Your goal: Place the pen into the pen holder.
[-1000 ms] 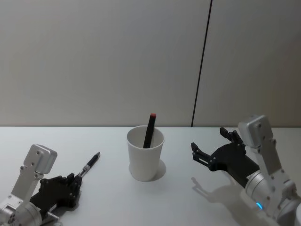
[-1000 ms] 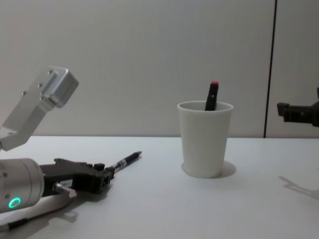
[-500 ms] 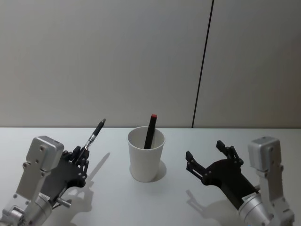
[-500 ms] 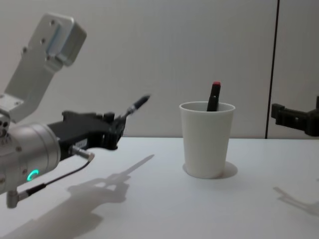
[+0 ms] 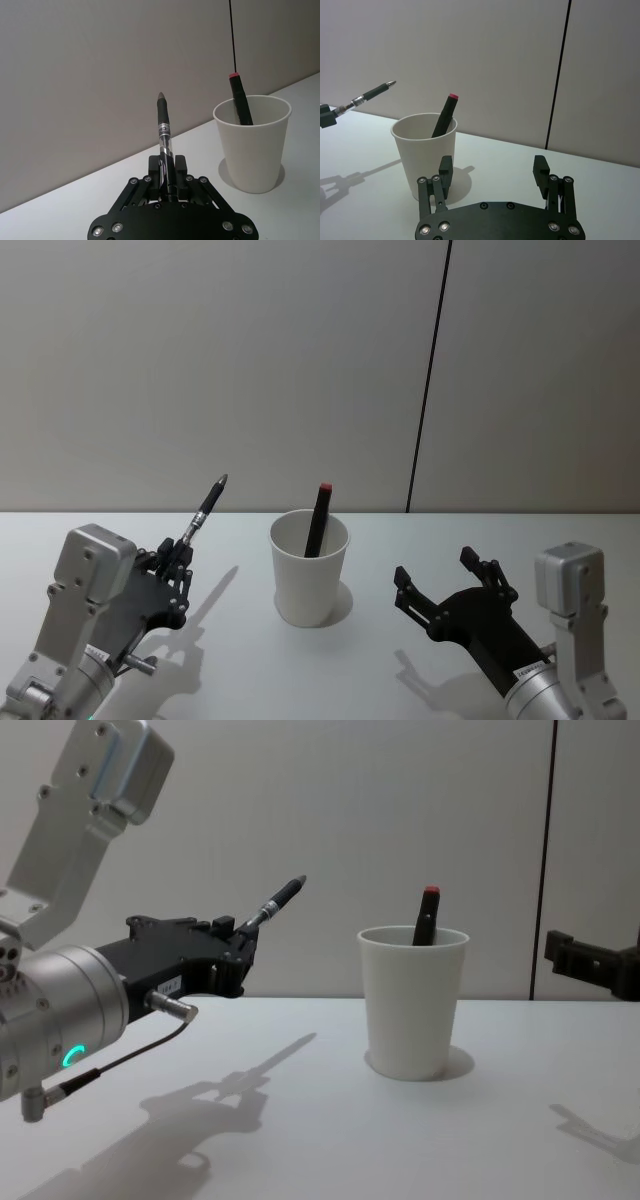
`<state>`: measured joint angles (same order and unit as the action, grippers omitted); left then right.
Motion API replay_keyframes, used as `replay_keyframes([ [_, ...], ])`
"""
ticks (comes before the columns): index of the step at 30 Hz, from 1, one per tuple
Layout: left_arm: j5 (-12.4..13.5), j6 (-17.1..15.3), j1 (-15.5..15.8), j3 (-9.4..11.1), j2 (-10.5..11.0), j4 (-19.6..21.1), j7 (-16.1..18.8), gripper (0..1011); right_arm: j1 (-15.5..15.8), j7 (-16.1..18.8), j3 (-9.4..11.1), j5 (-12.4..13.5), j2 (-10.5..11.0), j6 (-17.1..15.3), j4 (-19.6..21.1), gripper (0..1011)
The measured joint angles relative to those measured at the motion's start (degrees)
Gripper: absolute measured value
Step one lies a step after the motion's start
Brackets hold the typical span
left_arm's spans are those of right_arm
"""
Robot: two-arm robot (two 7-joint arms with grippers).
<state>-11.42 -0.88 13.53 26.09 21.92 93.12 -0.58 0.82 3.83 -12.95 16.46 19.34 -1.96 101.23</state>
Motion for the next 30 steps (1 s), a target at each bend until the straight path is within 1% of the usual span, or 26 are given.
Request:
replay_keyframes([
  [11, 0.00, 0.07, 0.03, -0.03, -0.04, 0.05, -0.01, 197, 0.02, 0.00, 0.04, 0.10, -0.04, 0.01, 0.00, 1001],
  [15, 0.02, 0.20, 0.06, -0.02, -0.06, 0.05, -0.17, 196, -0.21, 0.83, 0.12, 1.05, -0.29, -0.24, -0.20, 1001],
  [18, 0.12, 0.66, 0.19, 0.13, -0.02, 0.01, -0.76, 197, -0.69, 2.29, 0.17, 2.55, -0.72, -0.61, -0.56, 1001],
  [19, 0.16, 1.04, 0.30, 0.27, 0.02, -0.05, -1.18, 197, -0.69, 2.29, 0.17, 2.55, -0.72, -0.61, -0.56, 1001],
  [20, 0.18, 1.16, 0.35, 0.35, 0.04, -0.10, -1.42, 197, -0.95, 2.96, 0.18, 3.38, -0.95, -0.82, -0.74, 1001],
  [22, 0.22, 1.58, 0.47, 0.50, 0.08, -0.19, -1.92, 197, -1.21, 3.72, 0.18, 4.14, -1.16, -1.00, -0.90, 1001],
  [25, 0.29, 3.03, 0.83, 0.98, 0.27, -0.33, -3.56, 196, -2.04, 5.82, 0.13, 6.30, -1.73, -1.62, -1.33, 1001],
  [29, 0.33, 4.67, 1.19, 1.51, 0.48, -0.39, -5.19, 197, -2.77, 7.63, 0.07, 8.47, -2.18, -2.18, -1.60, 1001],
  [30, 0.35, 5.18, 1.25, 1.61, 0.51, -0.39, -5.67, 199, -3.13, 8.64, 0.04, 9.68, -2.40, -2.50, -1.70, 1001],
])
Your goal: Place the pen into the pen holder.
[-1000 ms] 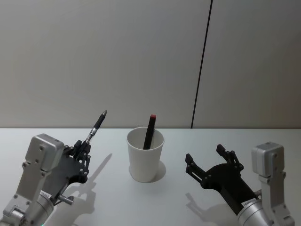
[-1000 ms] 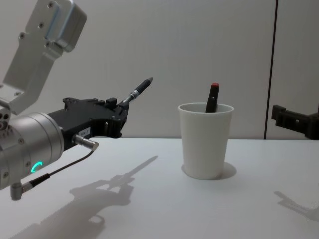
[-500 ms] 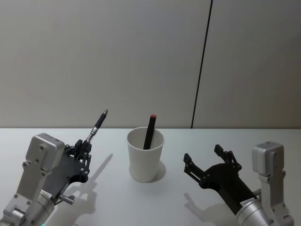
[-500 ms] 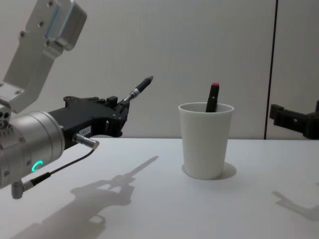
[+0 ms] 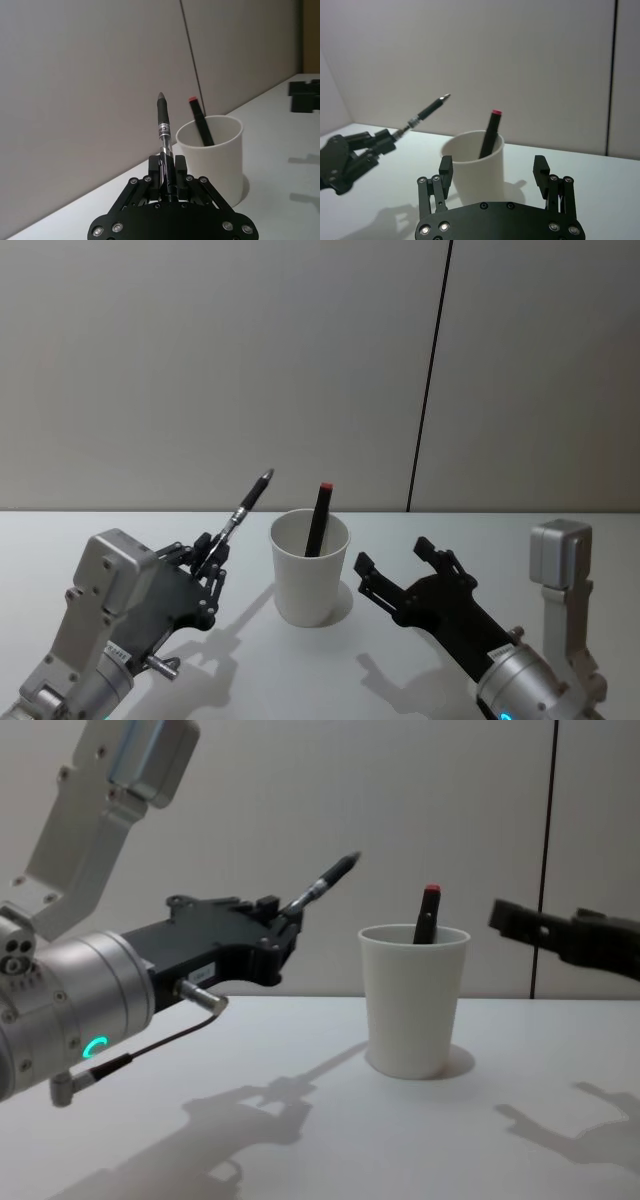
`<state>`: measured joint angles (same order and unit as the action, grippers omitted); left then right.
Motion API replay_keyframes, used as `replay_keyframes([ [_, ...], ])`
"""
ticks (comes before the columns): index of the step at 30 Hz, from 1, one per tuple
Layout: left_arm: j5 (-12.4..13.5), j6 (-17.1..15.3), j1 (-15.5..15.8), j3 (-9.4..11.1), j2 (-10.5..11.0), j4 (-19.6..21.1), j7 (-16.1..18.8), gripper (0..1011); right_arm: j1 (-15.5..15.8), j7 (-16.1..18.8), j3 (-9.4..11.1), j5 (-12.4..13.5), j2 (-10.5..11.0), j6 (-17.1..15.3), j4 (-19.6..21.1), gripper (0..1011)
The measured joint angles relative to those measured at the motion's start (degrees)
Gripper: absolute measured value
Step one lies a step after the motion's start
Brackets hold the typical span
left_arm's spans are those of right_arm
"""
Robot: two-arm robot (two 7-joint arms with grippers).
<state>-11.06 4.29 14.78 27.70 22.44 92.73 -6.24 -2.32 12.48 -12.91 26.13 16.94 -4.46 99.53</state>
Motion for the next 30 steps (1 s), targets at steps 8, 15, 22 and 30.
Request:
replay_keyframes([
  [8, 0.76, 4.55, 0.61, 0.94, 0.17, 0.42, -3.03, 197, -1.97, 4.46, 0.04, 5.73, -1.14, -1.62, -0.40, 1001],
  [15, 1.91, 7.39, 1.08, 1.69, -0.22, 1.03, -4.37, 199, -3.75, 8.24, 0.35, 11.34, -2.32, -3.27, -0.76, 1001],
  [22, 2.90, 9.19, 1.31, 2.23, -0.83, 1.32, -5.12, 199, -5.57, 11.81, 0.80, 17.60, -3.89, -5.10, -1.52, 1001],
  [30, 3.48, 10.37, 1.34, 2.48, -1.27, 1.46, -5.60, 199, -7.31, 14.43, 1.35, 23.46, -5.94, -6.71, -3.06, 1001],
])
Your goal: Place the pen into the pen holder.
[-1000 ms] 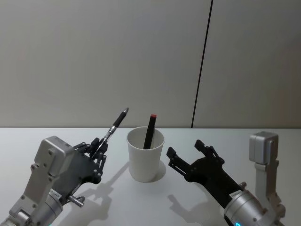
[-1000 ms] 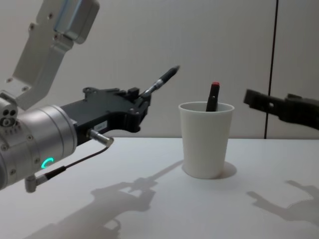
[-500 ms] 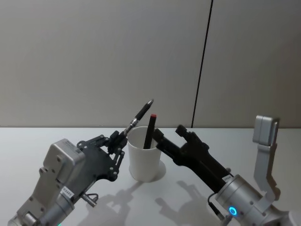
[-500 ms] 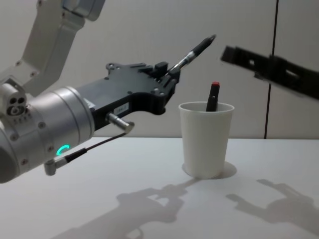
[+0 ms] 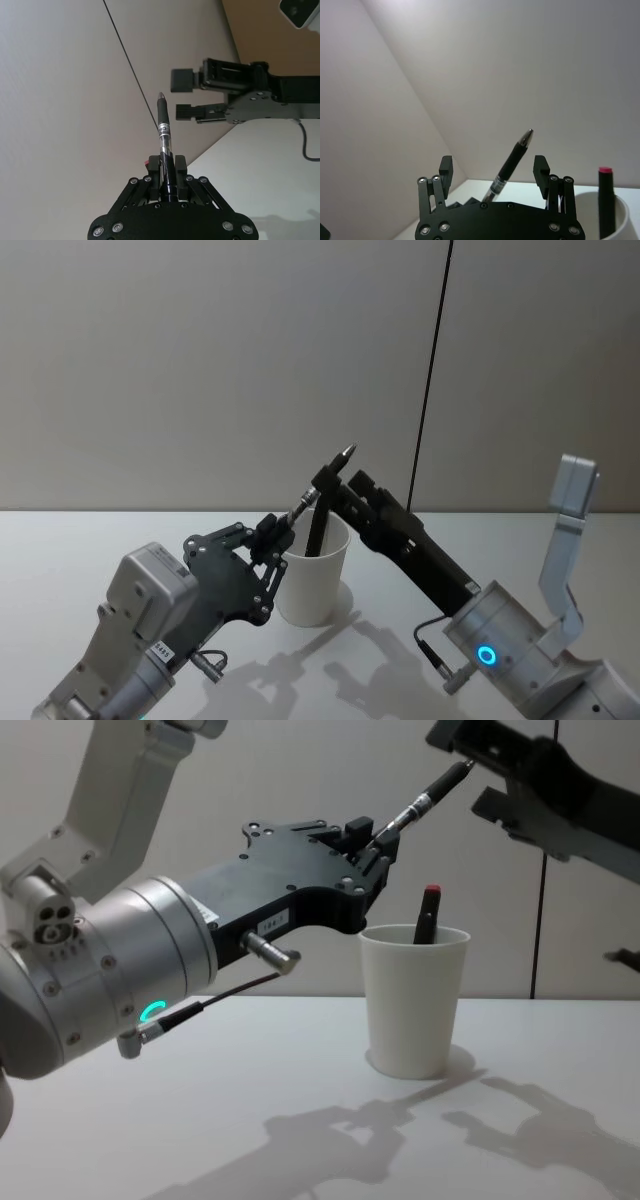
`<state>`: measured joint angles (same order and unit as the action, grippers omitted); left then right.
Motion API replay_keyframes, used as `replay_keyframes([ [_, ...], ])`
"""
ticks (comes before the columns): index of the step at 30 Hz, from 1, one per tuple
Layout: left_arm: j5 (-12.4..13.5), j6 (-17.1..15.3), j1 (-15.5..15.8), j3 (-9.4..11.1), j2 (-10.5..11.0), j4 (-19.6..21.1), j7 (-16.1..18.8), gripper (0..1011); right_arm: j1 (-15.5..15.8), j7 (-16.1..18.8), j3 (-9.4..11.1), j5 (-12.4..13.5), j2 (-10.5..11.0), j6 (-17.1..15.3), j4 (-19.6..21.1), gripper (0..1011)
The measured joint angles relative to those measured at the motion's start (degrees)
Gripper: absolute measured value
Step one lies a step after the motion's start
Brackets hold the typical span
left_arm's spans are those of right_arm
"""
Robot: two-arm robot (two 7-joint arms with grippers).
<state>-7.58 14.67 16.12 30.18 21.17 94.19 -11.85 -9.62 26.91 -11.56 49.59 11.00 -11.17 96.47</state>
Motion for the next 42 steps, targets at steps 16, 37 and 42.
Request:
replay_keyframes([
  [16, 0.50, 1.06, 0.06, 0.22, -0.38, 0.11, -0.42, 199, -1.34, -0.84, 2.15, 10.31, -5.44, -1.97, -3.84, 1001],
  [37, 0.64, 1.34, 0.06, 0.29, -0.50, 0.14, -0.55, 199, -2.13, -2.87, 0.81, 15.87, -7.95, -4.95, -6.71, 1001],
  [42, 0.66, 1.38, 0.06, 0.29, -0.50, 0.13, -0.55, 197, -2.70, -3.15, 0.43, 16.13, -7.98, -5.12, -7.18, 1001],
])
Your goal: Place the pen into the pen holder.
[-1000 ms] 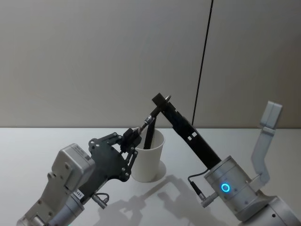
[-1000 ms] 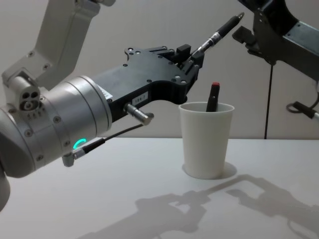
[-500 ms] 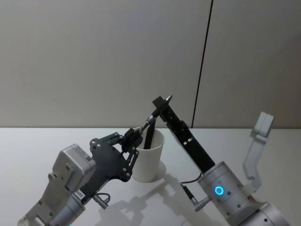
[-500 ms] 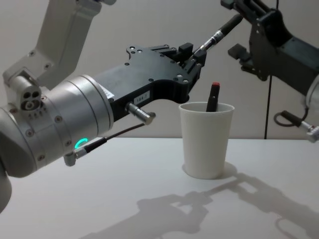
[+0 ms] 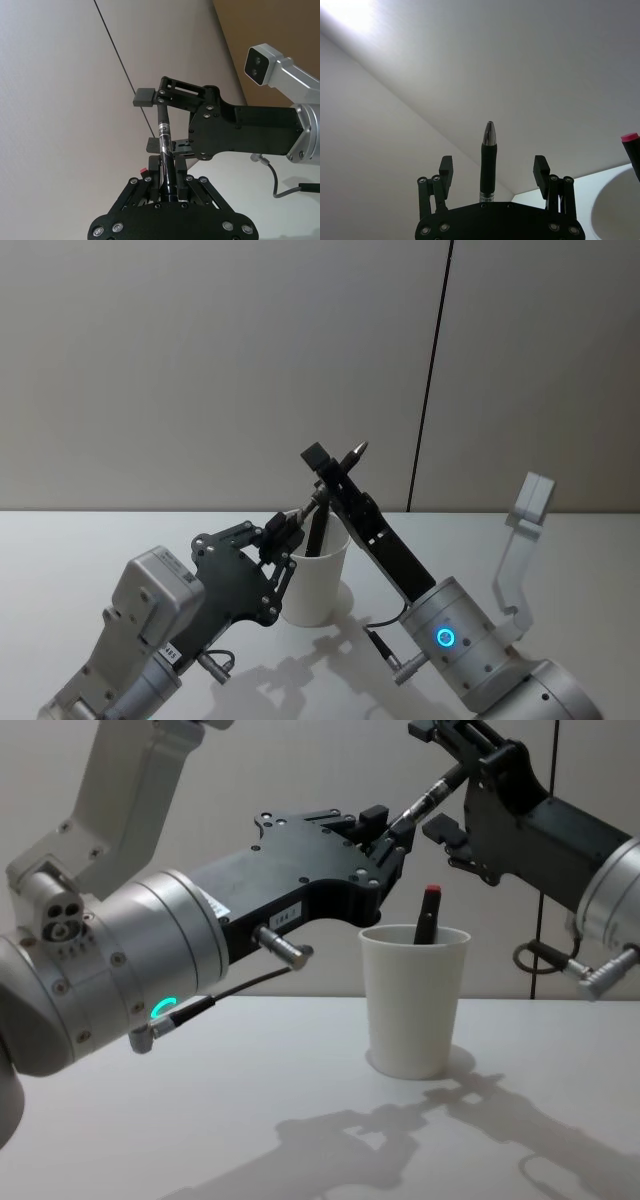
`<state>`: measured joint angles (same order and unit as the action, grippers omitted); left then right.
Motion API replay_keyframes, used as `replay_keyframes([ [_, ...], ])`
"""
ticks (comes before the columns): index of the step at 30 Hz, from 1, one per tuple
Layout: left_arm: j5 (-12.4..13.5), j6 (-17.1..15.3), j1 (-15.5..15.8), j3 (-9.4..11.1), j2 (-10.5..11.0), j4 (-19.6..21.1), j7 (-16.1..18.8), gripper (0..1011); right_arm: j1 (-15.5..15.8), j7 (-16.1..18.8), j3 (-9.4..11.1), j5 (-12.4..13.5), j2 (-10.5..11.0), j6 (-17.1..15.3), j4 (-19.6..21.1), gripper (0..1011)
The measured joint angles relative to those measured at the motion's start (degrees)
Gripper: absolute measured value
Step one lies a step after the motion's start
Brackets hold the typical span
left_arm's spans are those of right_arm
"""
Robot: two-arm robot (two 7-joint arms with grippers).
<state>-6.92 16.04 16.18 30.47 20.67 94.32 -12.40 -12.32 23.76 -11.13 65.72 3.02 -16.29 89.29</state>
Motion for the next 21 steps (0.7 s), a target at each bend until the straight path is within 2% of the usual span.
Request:
replay_keyframes([
  [21, 0.00, 0.02, 0.00, 0.00, 0.00, -0.01, 0.01, 197, -0.71, -1.15, -0.57, 1.05, 1.05, -0.32, -0.81, 1001],
])
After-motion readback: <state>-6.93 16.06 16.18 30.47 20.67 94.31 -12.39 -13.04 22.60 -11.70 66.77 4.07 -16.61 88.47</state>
